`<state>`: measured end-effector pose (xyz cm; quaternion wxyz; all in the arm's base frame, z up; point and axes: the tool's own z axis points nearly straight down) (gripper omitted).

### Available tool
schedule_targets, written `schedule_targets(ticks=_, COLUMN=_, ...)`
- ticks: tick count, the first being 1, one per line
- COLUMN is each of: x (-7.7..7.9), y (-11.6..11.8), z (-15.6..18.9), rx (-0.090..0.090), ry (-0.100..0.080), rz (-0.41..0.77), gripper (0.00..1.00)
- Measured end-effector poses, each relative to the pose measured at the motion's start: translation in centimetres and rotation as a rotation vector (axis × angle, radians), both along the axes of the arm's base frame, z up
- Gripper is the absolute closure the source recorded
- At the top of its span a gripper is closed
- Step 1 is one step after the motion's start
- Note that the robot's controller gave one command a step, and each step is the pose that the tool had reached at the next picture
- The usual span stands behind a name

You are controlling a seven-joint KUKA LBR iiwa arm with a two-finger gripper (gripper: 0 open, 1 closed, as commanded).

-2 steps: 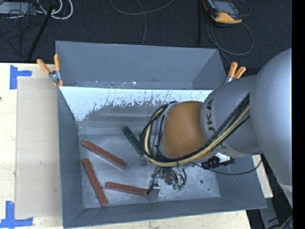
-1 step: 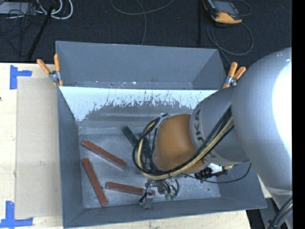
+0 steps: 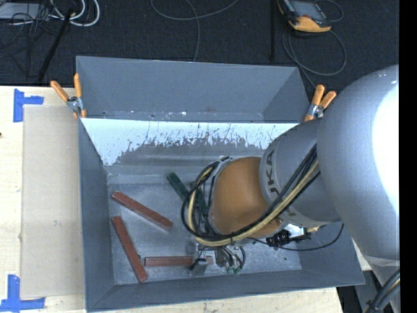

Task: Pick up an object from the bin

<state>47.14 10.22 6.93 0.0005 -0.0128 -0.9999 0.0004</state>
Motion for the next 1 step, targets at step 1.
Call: schedule_targets(ticks=1, x=1.82, y=0.78, z=20.21, rx=0.003, ry=-0.01, rz=0.044, gripper=1.0)
